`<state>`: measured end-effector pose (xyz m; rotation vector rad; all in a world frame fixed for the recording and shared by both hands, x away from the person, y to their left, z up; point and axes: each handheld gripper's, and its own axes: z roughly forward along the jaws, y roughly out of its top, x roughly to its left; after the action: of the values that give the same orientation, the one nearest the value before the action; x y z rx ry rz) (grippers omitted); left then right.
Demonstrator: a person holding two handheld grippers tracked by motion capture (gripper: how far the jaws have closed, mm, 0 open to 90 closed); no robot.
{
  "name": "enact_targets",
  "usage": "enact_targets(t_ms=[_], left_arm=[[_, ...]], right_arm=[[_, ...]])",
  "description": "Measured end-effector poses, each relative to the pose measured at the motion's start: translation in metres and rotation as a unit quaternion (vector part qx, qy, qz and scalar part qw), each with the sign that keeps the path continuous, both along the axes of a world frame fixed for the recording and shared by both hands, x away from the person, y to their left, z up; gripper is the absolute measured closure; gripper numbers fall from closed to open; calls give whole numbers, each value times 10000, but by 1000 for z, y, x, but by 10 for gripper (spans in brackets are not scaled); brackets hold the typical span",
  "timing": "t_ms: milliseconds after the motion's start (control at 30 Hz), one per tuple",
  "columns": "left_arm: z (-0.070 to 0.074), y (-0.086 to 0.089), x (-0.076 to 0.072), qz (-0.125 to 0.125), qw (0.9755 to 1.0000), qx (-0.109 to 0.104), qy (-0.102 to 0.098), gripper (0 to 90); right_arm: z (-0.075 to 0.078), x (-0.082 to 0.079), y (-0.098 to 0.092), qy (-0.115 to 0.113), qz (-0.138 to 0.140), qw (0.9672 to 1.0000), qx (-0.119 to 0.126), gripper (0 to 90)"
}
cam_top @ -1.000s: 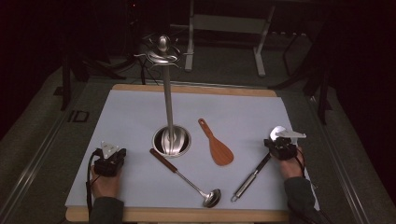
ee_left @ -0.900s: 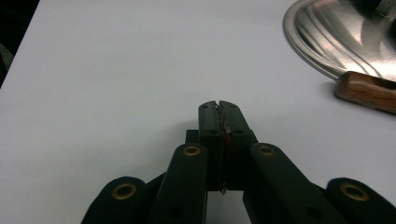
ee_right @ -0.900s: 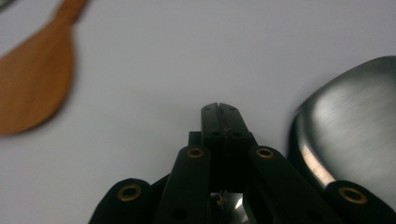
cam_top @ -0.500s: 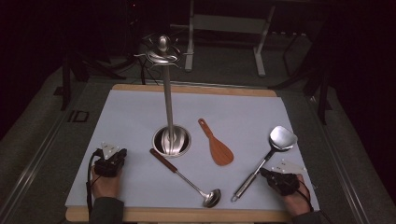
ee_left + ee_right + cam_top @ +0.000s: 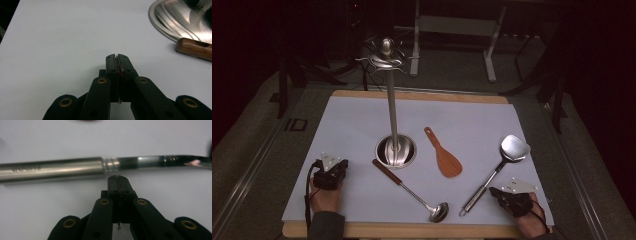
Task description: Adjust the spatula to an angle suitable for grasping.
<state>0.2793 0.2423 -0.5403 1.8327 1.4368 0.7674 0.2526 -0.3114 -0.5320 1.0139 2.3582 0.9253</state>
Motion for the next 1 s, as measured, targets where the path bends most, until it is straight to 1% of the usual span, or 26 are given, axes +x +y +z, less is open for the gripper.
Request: enact_targets(t_ms=[167, 300, 467, 633, 800, 900, 1000], left_arm=[[0, 0, 0, -3, 10000, -2, -4, 880], [0, 0, 0, -5, 10000, 8, -6, 880], [0, 0, 0, 3, 10000, -11, -8, 879], [0, 1, 0, 5, 10000, -43, -11, 879], [0, 1, 0, 11, 10000, -92, -15, 879], [0, 1, 0, 8, 10000, -88, -28, 879], [0, 2, -1, -3, 10000, -78, -40, 879]], right_arm=[[0, 6, 9, -27, 170, 9998, -67, 900], [2, 13, 22, -61, 326, 9992, -227, 900], [3, 32, 38, -49, 465, 9984, -303, 900], [5, 53, 54, 19, 573, 9979, -300, 900], [7, 70, 66, 36, 640, 9975, -295, 900], [9, 80, 71, 79, 628, 9977, -244, 900], [12, 89, 77, 68, 634, 9977, -230, 900]])
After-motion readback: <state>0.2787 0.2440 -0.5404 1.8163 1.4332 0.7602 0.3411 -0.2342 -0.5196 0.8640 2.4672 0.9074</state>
